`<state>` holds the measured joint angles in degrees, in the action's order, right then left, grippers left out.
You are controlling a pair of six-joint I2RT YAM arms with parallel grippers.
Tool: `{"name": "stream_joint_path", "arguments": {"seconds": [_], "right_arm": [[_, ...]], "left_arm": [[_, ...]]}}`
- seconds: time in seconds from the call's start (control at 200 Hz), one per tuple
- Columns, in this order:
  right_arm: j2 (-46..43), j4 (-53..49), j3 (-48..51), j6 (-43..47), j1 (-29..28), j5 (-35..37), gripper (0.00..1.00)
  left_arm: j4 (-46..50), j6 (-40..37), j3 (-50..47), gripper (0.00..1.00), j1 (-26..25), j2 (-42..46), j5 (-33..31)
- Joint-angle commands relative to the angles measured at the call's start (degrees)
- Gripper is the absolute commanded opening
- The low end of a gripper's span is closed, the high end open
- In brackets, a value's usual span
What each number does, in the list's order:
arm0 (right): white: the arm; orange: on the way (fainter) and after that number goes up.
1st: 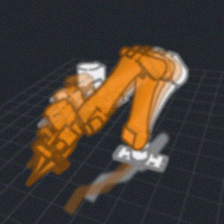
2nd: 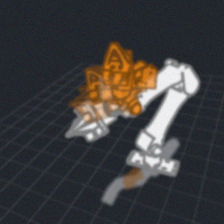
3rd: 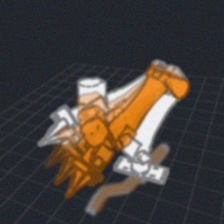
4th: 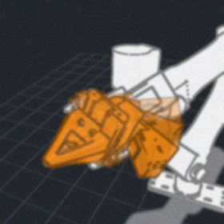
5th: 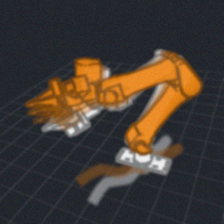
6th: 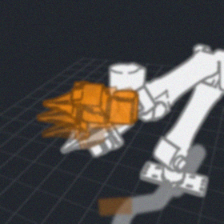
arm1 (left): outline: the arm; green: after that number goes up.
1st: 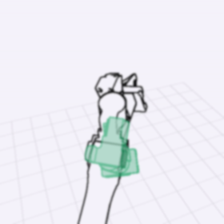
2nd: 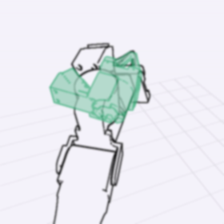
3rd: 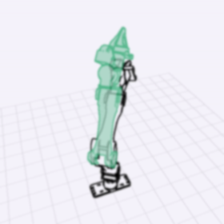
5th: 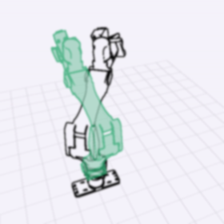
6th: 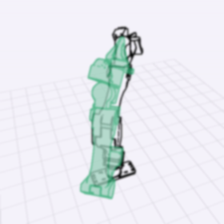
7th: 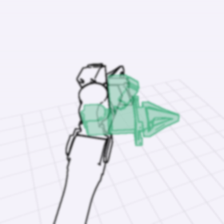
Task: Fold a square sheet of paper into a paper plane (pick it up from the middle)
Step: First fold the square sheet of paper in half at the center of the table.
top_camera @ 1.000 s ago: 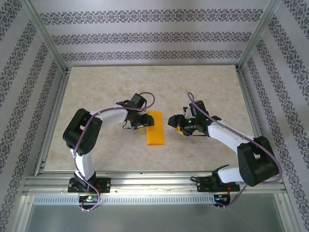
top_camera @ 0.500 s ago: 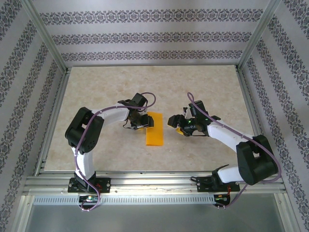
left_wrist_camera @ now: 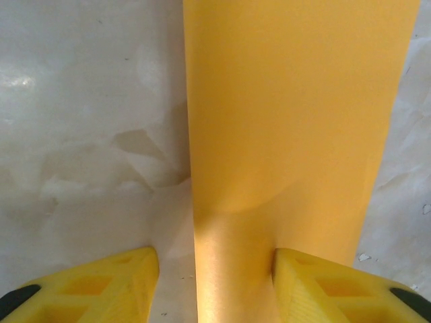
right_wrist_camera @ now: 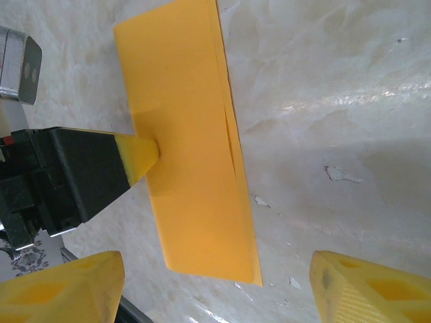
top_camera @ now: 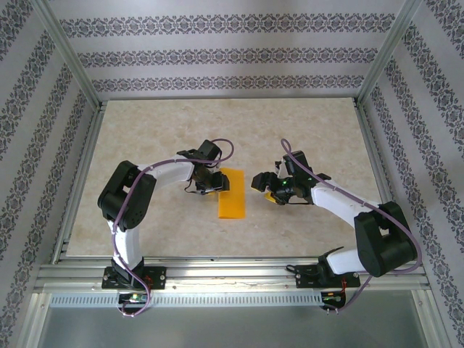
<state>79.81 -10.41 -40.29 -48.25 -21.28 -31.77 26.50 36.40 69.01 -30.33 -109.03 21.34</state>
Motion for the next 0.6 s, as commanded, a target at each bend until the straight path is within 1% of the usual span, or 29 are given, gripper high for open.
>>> {"name": "stream_joint_path", "arguments": {"seconds": [0.0, 0.195, 0.28, 0.435, 0.595], "right_arm": [[0.55, -0.11, -1.09, -0.68, -0.79, 0.22, 0.74], [0.73, -0.23, -1.18, -0.71, -0.78, 0.22, 0.74], [0.72, -0.14, -1.19, -0.84, -0.78, 0.22, 0.74], [1.2, -0.04, -1.39, -0.75, -0.78, -0.03, 0.75], [1.34, 0.03, -1.44, -0.94, -0.78, -0.14, 0.75]], "left_arm": [[2.47, -0.17, -0.54, 0.52, 0.33, -0.68, -3.93], [1.97, 0.6, -0.36, 0.52, 0.31, -1.53, -3.32], [2.49, 0.86, -0.2, 0.52, 0.35, -1.71, -4.24], [2.76, 0.79, -0.1, 0.55, 0.11, -2.51, -4.4], [4.05, 1.33, 0.73, 0.55, -0.08, -3.12, -6.3]]}}
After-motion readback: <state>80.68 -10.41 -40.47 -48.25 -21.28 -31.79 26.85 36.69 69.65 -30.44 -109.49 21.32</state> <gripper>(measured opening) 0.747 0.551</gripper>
